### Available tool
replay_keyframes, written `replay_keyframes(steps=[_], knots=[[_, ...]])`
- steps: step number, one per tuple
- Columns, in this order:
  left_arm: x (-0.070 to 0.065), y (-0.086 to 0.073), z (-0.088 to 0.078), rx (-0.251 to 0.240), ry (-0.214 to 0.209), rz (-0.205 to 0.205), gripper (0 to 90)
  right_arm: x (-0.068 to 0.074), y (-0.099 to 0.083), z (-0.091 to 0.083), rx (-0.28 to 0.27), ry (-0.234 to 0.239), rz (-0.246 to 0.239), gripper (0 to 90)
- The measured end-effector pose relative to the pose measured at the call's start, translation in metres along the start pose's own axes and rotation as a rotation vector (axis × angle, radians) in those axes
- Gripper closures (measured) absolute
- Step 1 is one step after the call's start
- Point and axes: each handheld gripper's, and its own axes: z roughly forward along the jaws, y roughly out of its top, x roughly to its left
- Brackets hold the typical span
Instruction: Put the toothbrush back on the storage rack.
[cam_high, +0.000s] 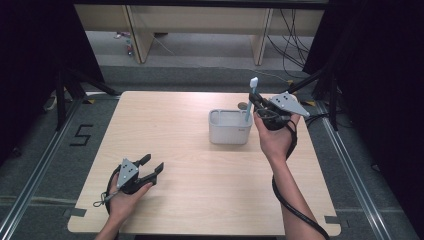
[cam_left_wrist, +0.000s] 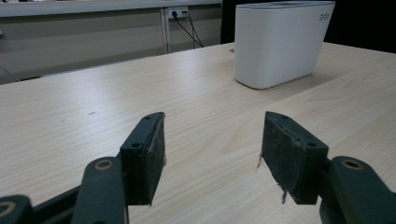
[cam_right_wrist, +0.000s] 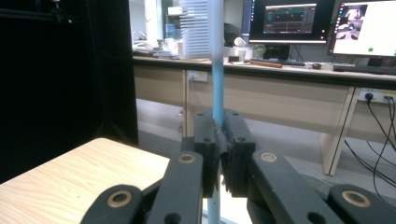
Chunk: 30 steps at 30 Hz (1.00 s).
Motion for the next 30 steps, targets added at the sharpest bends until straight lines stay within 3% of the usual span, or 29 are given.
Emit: replay_keyframes(steps=[30], knots=[[0.0, 0.0, 0.0, -0.001, 0.001, -0.001, 39.4, -0.008, -0.005, 0.018, 0.006, -0.037, 0.023, 85.9]])
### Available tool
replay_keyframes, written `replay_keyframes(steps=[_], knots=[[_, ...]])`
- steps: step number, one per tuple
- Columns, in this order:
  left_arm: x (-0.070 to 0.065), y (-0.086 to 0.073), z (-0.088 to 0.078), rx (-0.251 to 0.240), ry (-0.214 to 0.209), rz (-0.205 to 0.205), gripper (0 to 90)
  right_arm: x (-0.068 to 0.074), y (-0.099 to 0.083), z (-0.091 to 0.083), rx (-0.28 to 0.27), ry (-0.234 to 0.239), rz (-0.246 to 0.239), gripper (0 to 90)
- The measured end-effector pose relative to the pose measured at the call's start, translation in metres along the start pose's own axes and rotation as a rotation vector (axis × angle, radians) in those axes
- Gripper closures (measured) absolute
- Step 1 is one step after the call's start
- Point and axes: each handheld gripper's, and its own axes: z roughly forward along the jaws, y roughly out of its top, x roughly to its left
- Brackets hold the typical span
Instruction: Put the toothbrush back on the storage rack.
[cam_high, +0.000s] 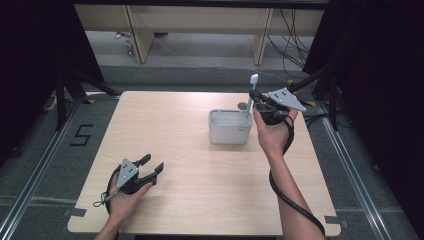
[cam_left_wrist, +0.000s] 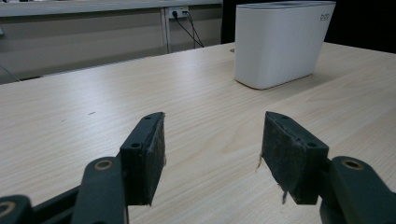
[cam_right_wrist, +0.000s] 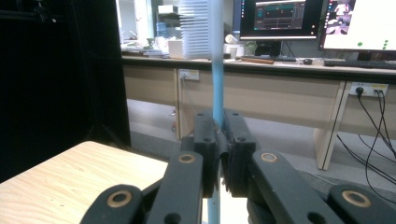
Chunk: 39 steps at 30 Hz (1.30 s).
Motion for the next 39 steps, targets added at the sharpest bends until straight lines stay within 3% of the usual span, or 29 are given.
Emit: replay_keyframes(steps=[39], knots=[[-0.001, 0.0, 0.0, -0.004, -0.003, -0.009, 39.3, -0.002, -0.018, 0.011, 0.038, -0.011, 0.007, 85.7]])
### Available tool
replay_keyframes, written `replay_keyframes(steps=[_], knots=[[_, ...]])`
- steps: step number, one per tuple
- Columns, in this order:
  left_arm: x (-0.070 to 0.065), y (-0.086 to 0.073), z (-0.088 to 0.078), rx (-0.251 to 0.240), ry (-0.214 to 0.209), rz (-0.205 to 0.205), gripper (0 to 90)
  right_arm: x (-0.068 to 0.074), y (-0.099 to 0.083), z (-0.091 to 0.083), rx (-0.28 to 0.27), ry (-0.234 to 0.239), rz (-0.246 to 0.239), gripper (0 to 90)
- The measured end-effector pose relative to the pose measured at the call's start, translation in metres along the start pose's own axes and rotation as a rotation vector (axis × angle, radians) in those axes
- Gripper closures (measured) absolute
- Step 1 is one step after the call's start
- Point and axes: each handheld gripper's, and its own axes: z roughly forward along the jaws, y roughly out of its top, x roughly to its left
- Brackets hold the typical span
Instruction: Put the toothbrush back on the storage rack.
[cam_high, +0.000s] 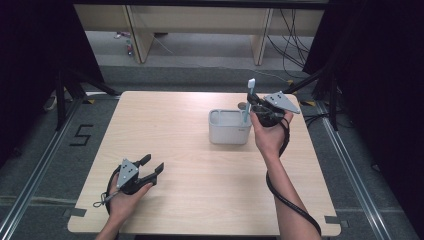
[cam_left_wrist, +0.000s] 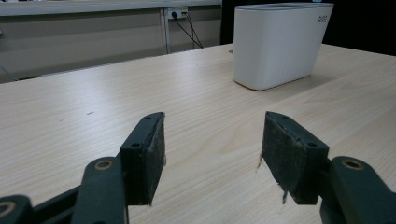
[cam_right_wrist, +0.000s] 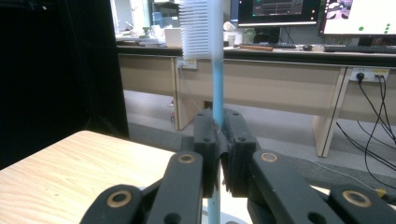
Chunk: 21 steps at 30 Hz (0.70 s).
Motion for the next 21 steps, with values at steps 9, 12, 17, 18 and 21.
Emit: replay_keyframes(steps=[9, 12, 17, 18, 21], knots=[[0.0, 0.0, 0.0, 0.001, -0.001, 0.001, 39.3, 0.0, -0.003, 0.001, 0.013, 0.005, 0.012, 85.7], [0.0, 0.0, 0.0, 0.001, -0.001, -0.001, 39.3, 0.0, -0.005, 0.002, 0.012, 0.01, 0.011, 85.7], [0.0, 0.0, 0.0, 0.001, -0.001, 0.0, 39.4, 0.0, -0.009, 0.002, 0.026, -0.002, 0.02, 85.7], [0.0, 0.0, 0.0, 0.001, -0.001, 0.001, 39.3, -0.001, -0.009, 0.002, 0.026, 0.001, 0.004, 85.7], [0.0, 0.0, 0.0, 0.001, -0.001, 0.001, 39.3, -0.001, -0.013, 0.002, 0.029, -0.004, 0.007, 85.7]])
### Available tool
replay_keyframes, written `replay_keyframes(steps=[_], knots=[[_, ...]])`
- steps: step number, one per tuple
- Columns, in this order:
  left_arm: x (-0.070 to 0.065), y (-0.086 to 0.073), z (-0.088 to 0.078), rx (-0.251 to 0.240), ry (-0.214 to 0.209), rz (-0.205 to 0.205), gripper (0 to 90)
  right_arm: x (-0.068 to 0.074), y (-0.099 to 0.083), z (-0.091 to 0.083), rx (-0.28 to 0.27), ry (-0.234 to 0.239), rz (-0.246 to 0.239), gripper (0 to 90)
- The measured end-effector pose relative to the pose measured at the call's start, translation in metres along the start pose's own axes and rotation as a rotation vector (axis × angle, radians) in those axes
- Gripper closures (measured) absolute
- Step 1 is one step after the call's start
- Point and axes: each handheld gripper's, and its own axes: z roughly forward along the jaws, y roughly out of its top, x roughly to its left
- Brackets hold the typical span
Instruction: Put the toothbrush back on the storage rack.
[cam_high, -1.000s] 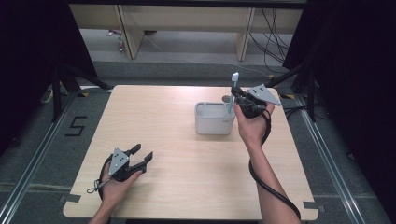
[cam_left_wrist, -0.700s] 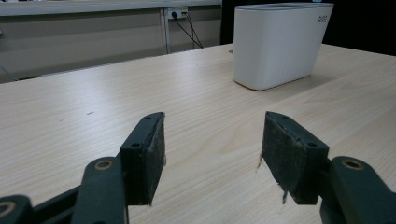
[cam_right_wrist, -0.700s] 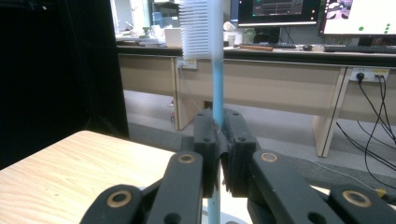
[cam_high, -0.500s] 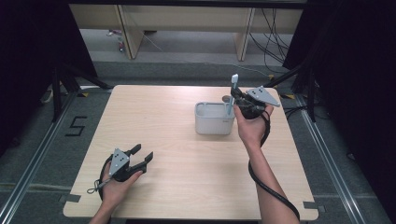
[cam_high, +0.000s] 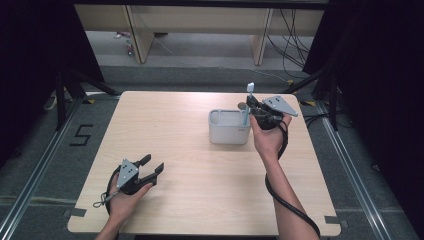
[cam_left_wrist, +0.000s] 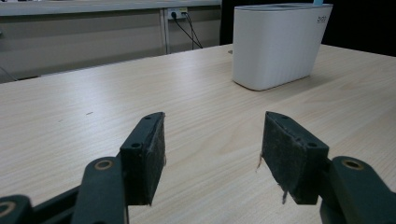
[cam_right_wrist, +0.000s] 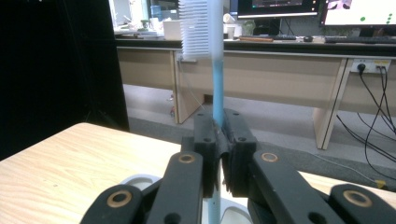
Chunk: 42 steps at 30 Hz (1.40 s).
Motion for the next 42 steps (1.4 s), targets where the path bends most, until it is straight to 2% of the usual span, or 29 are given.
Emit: replay_keyframes(steps=[1, 3, 6, 9, 11, 13, 14, 18, 19, 23, 25, 26, 31, 34, 37, 39, 42], knots=[[0.0, 0.0, 0.0, 0.0, 0.0, -0.001, 39.3, 0.0, -0.001, 0.001, -0.004, 0.011, -0.002, 85.7], [0.0, 0.0, 0.0, 0.001, 0.0, 0.0, 39.4, -0.001, -0.002, 0.0, 0.011, 0.001, 0.002, 85.6], [0.0, 0.0, 0.0, 0.0, 0.0, -0.001, 39.3, 0.001, -0.005, 0.0, 0.02, -0.003, 0.028, 85.6], [0.0, 0.0, 0.0, -0.001, 0.0, -0.002, 39.3, -0.001, -0.006, 0.001, 0.012, 0.001, 0.005, 85.6], [0.0, 0.0, 0.0, -0.001, 0.0, -0.001, 39.3, 0.0, -0.008, 0.0, 0.022, -0.003, 0.024, 85.6], [0.0, 0.0, 0.0, -0.001, -0.001, -0.001, 39.3, -0.002, -0.009, 0.001, 0.019, 0.0, 0.001, 85.6], [0.0, 0.0, 0.0, 0.0, -0.001, -0.001, 39.3, 0.0, -0.01, 0.0, 0.025, 0.0, 0.029, 85.6], [0.0, 0.0, 0.0, -0.001, -0.001, -0.002, 39.3, -0.002, -0.013, 0.001, 0.028, -0.003, 0.01, 85.5], [0.0, 0.0, 0.0, -0.001, -0.001, -0.002, 39.3, -0.002, -0.015, 0.002, 0.029, 0.005, 0.027, 85.5], [-0.001, 0.0, 0.0, -0.001, -0.003, -0.001, 39.3, -0.002, -0.017, 0.001, 0.035, -0.005, 0.023, 85.5], [-0.001, 0.0, 0.0, 0.0, -0.003, 0.0, 39.3, -0.002, -0.018, 0.002, 0.038, 0.005, 0.018, 85.5], [-0.001, 0.0, 0.0, 0.0, -0.003, 0.0, 39.3, 0.0, -0.019, 0.001, 0.047, -0.009, 0.039, 85.5], [0.0, 0.0, 0.0, -0.001, -0.003, -0.004, 39.3, -0.002, -0.023, 0.003, 0.051, 0.0, 0.004, 85.4], [-0.001, 0.0, 0.0, -0.001, -0.004, -0.001, 39.3, -0.001, -0.027, 0.004, 0.061, -0.001, 0.032, 85.4], [-0.001, 0.0, 0.0, -0.001, -0.004, -0.002, 39.3, -0.002, -0.029, 0.004, 0.068, -0.001, 0.019, 85.5], [-0.001, 0.0, 0.0, -0.001, -0.004, -0.002, 39.3, -0.001, -0.031, 0.004, 0.066, -0.002, 0.04, 85.4], [-0.001, 0.0, 0.0, -0.001, -0.004, -0.002, 39.3, -0.003, -0.032, 0.005, 0.071, -0.002, 0.033, 85.5]])
